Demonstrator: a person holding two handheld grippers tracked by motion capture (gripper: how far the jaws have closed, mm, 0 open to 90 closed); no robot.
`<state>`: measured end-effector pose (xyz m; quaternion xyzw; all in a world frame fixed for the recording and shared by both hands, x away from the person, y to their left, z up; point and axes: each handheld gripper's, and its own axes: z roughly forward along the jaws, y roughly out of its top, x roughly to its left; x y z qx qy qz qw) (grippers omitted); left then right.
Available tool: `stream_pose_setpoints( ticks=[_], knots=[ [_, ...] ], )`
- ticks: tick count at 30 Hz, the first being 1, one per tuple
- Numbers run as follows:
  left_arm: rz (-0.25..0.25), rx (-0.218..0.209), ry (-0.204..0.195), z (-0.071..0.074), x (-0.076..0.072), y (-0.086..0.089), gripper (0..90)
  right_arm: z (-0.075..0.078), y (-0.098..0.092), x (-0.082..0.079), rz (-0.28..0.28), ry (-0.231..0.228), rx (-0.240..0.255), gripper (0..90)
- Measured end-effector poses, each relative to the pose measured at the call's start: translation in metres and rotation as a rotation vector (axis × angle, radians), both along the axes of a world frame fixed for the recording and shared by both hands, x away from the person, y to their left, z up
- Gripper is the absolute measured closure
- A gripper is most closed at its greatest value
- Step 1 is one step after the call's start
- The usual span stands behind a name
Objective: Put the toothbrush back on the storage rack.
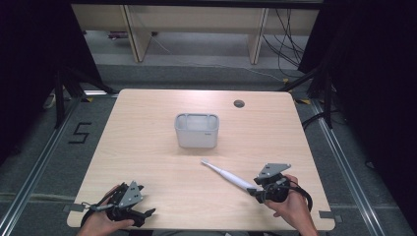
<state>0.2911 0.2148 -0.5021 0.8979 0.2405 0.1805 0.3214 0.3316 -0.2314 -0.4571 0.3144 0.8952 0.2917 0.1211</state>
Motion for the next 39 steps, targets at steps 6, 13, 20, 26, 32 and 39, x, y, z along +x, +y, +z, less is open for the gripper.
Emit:
stream_pose_setpoints(
  ticks=[6, 13, 20, 26, 32, 39],
  knots=[
    [0.002, -0.001, 0.000, 0.000, 0.000, 0.000, 16.2, 0.003, 0.013, 0.011, -0.013, 0.038, -0.038, 49.6],
    [-0.001, 0.004, 0.002, 0.000, 0.000, 0.000, 16.2, 0.000, 0.031, 0.028, 0.047, 0.081, -0.100, 47.5],
    [0.001, 0.001, 0.001, 0.000, 0.000, 0.000, 16.2, 0.000, 0.047, 0.043, 0.065, 0.114, -0.167, 46.8],
    [0.004, -0.003, -0.001, 0.000, 0.000, 0.000, 16.2, -0.003, 0.058, 0.053, 0.093, 0.158, -0.209, 46.3],
    [0.004, -0.004, -0.002, 0.000, 0.000, 0.000, 16.2, -0.007, 0.070, 0.061, 0.110, 0.204, -0.251, 46.3],
    [-0.002, -0.004, -0.001, 0.000, 0.000, 0.000, 16.2, -0.010, 0.077, 0.070, 0.123, 0.244, -0.282, 49.7]
  ],
)
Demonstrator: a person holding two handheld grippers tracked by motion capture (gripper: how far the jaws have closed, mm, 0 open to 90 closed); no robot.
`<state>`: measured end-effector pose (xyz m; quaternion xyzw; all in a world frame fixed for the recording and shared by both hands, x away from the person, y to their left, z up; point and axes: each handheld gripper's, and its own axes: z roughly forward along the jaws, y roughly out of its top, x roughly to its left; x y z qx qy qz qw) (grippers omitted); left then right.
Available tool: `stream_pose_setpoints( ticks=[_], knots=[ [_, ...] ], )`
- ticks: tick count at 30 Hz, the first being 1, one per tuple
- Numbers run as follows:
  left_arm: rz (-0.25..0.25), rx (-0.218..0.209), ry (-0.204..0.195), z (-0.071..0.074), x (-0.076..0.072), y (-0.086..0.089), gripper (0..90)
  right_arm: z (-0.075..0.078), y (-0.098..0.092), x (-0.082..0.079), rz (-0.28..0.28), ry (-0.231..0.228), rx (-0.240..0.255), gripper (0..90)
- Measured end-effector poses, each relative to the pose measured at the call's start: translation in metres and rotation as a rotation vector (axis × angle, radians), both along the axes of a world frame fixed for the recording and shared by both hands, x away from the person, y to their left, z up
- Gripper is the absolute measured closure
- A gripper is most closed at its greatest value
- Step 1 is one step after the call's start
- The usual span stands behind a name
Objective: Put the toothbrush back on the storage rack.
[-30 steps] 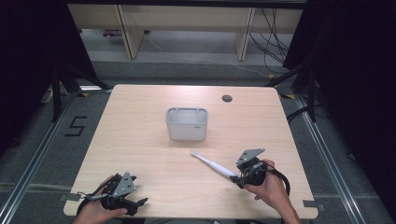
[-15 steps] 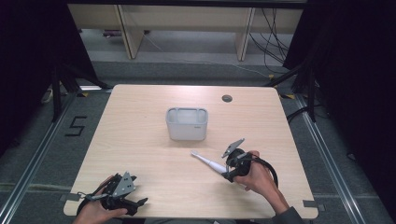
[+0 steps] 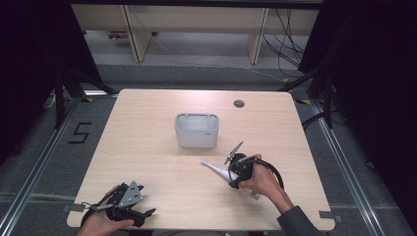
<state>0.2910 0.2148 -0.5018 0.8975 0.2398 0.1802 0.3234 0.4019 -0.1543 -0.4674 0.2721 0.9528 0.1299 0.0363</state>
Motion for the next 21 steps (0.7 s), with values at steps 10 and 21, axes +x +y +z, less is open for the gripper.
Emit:
stream_pose_setpoints(
  ticks=[10, 21],
  knots=[
    [0.003, -0.002, 0.000, -0.0002, 0.0002, 0.0000, 16.2, -0.0040, 0.0047, 0.0065, 0.028, 0.038, -0.049, 54.3],
    [0.004, -0.002, 0.000, -0.0003, 0.0002, -0.0001, 16.2, -0.0071, 0.0089, 0.0097, 0.036, 0.061, -0.093, 61.7]
  ],
)
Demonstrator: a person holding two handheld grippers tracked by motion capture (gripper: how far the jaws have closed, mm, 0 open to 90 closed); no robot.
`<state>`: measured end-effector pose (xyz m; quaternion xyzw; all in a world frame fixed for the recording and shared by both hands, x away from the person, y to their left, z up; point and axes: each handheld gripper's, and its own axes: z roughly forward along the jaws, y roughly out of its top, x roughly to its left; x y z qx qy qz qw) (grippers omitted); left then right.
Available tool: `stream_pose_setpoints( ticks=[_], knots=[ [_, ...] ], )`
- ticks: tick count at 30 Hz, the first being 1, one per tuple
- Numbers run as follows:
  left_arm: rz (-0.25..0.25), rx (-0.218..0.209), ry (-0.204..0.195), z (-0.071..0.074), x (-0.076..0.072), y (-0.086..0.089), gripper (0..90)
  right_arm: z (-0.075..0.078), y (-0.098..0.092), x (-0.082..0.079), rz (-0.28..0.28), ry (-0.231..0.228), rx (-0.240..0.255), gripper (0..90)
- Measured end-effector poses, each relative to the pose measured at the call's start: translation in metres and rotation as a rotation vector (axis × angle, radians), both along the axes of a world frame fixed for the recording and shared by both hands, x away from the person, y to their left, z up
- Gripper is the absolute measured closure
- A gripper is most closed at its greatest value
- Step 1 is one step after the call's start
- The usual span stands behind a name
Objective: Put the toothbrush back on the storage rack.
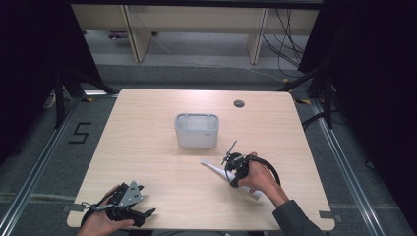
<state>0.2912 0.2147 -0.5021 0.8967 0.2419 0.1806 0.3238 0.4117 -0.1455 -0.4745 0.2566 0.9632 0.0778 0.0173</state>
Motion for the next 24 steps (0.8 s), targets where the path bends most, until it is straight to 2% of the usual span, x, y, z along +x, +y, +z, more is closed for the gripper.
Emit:
stream_pose_setpoints(
  ticks=[2, 4, 6, 8, 10, 12, 17, 18, 20, 21, 24],
  knots=[
    [-0.007, 0.005, 0.002, 0.000, 0.000, 0.000, 16.2, -0.001, 0.000, 0.002, 0.022, -0.003, 0.002, 62.0],
    [-0.003, 0.004, 0.003, 0.000, 0.000, 0.000, 16.2, 0.000, 0.002, 0.002, 0.000, 0.008, -0.014, 63.5],
    [-0.005, 0.003, 0.000, 0.000, 0.000, 0.000, 16.2, -0.001, 0.002, 0.002, 0.011, 0.008, -0.011, 63.9],
    [-0.008, 0.006, 0.003, 0.000, 0.000, 0.000, 16.2, 0.000, 0.003, 0.002, -0.017, 0.010, -0.036, 64.7],
    [-0.004, 0.004, 0.002, 0.000, 0.000, 0.000, 16.2, -0.001, 0.003, 0.004, 0.015, 0.014, -0.028, 65.4],
    [-0.006, 0.003, 0.000, 0.000, 0.000, 0.000, 16.2, -0.002, 0.003, 0.003, -0.008, 0.013, -0.036, 65.8],
    [-0.006, 0.006, 0.000, 0.000, 0.000, 0.000, 16.2, -0.001, 0.005, 0.005, 0.023, 0.008, -0.068, 66.1],
    [-0.009, 0.008, 0.002, 0.001, 0.000, 0.000, 16.2, -0.002, 0.005, 0.004, 0.022, 0.009, -0.060, 66.2],
    [-0.006, 0.007, 0.003, 0.000, 0.000, 0.000, 16.2, 0.000, 0.009, 0.003, 0.025, 0.014, -0.098, 66.2],
    [-0.004, 0.006, 0.003, 0.000, 0.000, 0.000, 16.2, -0.001, 0.009, 0.004, 0.042, 0.006, -0.092, 66.2],
    [-0.008, 0.011, -0.002, 0.001, 0.000, 0.000, 16.2, -0.002, 0.012, 0.005, 0.062, 0.003, -0.112, 66.2]
  ],
)
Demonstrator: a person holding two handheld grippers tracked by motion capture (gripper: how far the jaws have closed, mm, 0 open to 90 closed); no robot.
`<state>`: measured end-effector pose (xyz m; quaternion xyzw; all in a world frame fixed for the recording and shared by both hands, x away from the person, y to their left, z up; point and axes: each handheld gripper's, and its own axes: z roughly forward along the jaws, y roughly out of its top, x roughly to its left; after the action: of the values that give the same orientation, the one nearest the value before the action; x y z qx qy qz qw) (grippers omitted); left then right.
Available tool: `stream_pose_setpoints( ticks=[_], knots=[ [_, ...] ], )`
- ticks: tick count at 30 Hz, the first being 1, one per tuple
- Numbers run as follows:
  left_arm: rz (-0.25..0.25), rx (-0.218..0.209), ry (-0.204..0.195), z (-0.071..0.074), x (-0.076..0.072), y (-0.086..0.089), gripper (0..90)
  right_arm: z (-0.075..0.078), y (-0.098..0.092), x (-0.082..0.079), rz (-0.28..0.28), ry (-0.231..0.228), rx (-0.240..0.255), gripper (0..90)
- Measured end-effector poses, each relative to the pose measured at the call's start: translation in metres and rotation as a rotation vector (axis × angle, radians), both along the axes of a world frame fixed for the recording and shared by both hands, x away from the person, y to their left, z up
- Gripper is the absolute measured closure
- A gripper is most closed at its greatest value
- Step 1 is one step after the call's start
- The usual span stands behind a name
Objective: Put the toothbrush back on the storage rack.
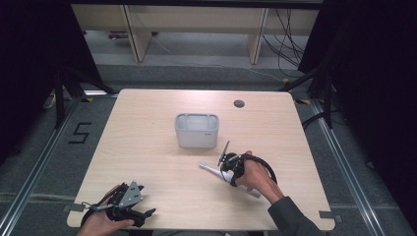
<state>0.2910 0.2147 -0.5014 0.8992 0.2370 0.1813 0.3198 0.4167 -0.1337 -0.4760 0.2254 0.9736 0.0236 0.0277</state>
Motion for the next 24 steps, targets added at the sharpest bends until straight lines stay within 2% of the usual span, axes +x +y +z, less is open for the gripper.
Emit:
stream_pose_setpoints(
  ticks=[1, 3, 4, 6, 11, 13, 15, 16, 17, 19, 20, 21, 22, 24],
  knots=[
    [0.002, -0.007, 0.002, -0.0005, -0.0002, -0.0003, 16.2, 0.0006, 0.0016, -0.0016, -0.022, 0.008, -0.014, 66.3],
    [0.002, -0.005, 0.005, -0.0006, 0.0001, 0.0000, 16.2, 0.0004, 0.0031, 0.0000, 0.008, 0.006, -0.025, 66.3],
    [0.003, -0.008, 0.001, -0.0004, 0.0000, -0.0001, 16.2, 0.0007, 0.0037, -0.0006, -0.007, 0.013, -0.031, 66.3],
    [0.001, -0.004, 0.001, -0.0003, -0.0001, -0.0002, 16.2, 0.0006, 0.0046, 0.0000, 0.013, 0.014, -0.037, 66.3],
    [0.000, 0.001, 0.000, 0.0000, 0.0000, -0.0001, 16.2, 0.0007, 0.0059, -0.0012, 0.009, 0.009, -0.046, 66.5],
    [-0.004, 0.003, 0.004, -0.0003, 0.0001, 0.0000, 16.2, -0.0014, 0.0062, -0.0017, 0.011, 0.013, -0.021, 66.5],
    [0.003, -0.005, 0.001, -0.0005, -0.0001, -0.0004, 16.2, 0.0006, 0.0073, -0.0016, 0.014, 0.009, -0.053, 66.5],
    [-0.004, 0.009, -0.001, 0.0005, 0.0002, 0.0002, 16.2, 0.0006, 0.0076, -0.0017, 0.016, 0.006, -0.055, 66.5],
    [0.000, 0.002, 0.000, 0.0001, -0.0001, -0.0002, 16.2, 0.0003, 0.0071, -0.0006, 0.036, 0.005, -0.054, 66.6],
    [-0.003, -0.001, 0.004, -0.0002, 0.0001, 0.0001, 16.2, 0.0006, 0.0081, -0.0009, 0.033, 0.006, -0.060, 66.6],
    [0.001, -0.003, 0.005, -0.0004, 0.0002, 0.0001, 16.2, -0.0005, 0.0078, -0.0017, 0.013, 0.016, -0.044, 66.6],
    [0.004, -0.009, 0.002, -0.0004, 0.0001, -0.0002, 16.2, -0.0010, 0.0076, -0.0013, 0.023, 0.013, -0.036, 66.6],
    [-0.002, 0.003, -0.001, 0.0003, 0.0003, 0.0002, 16.2, -0.0003, 0.0079, -0.0010, 0.033, 0.009, -0.049, 66.6],
    [0.001, -0.007, 0.003, -0.0004, -0.0001, -0.0003, 16.2, 0.0007, 0.0083, -0.0015, 0.034, 0.001, -0.062, 66.7]
  ],
)
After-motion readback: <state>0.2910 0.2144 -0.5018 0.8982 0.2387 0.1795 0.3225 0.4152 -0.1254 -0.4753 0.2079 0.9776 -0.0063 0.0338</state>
